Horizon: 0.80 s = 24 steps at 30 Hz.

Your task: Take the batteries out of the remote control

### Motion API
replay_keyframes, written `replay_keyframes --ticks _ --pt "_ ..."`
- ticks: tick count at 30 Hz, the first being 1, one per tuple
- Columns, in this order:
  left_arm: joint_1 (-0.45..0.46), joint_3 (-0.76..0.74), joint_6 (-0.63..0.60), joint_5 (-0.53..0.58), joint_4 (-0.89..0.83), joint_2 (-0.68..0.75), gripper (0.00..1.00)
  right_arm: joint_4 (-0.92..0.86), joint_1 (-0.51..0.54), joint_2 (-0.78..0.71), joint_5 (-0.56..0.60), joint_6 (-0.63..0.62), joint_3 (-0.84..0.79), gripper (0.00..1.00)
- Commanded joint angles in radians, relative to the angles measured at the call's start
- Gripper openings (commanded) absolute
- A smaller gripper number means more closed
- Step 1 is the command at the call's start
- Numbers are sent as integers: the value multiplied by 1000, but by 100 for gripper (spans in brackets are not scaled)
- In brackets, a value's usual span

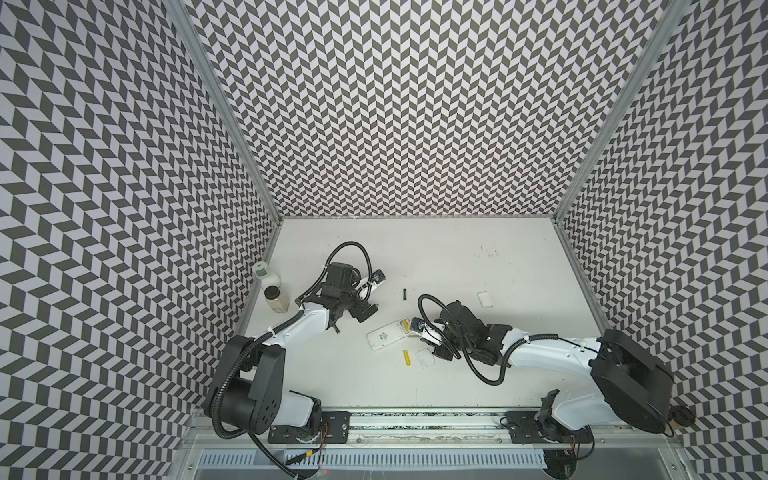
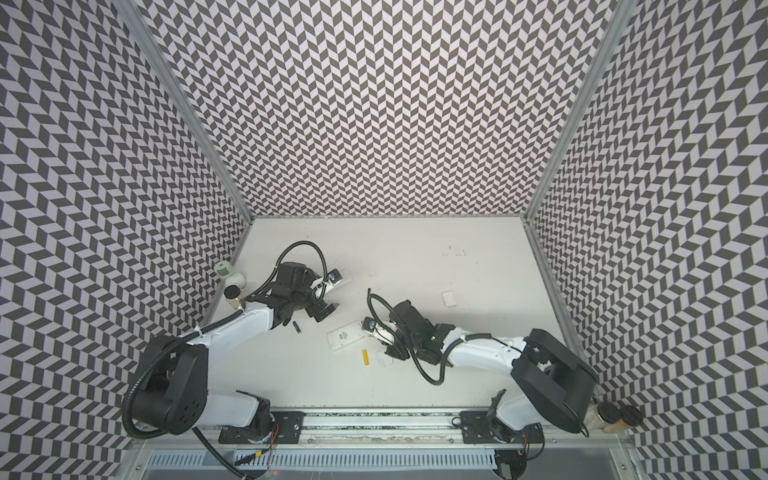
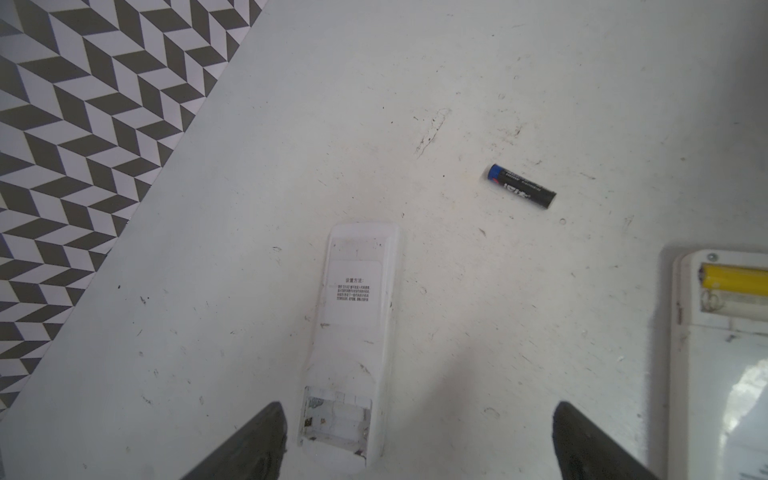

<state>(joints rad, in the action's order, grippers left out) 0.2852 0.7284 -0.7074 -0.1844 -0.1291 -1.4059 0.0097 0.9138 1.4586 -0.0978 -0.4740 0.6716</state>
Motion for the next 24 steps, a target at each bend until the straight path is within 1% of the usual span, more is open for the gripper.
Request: replay_keyframes --ticks 1,5,9,12,15,19,24 --pt "-10 -7 -8 -1 -4 17 100 20 3 44 54 -29 52 0" --pt "-17 -26 -16 3 29 16 100 70 3 88 73 -30 72 0" --pt "-14 -7 6 -16 12 25 100 21 2 172 120 -27 170 0" --pt "-11 -22 -6 -1 35 21 100 39 2 214 82 -48 204 0" --pt "-11 -9 6 -7 14 30 100 50 2 252 61 -45 243 0" --pt "-22 -27 5 2 44 30 100 75 3 294 12 -48 279 0" --pt "-27 -10 21 -6 27 37 100 72 3 351 -33 -46 343 0"
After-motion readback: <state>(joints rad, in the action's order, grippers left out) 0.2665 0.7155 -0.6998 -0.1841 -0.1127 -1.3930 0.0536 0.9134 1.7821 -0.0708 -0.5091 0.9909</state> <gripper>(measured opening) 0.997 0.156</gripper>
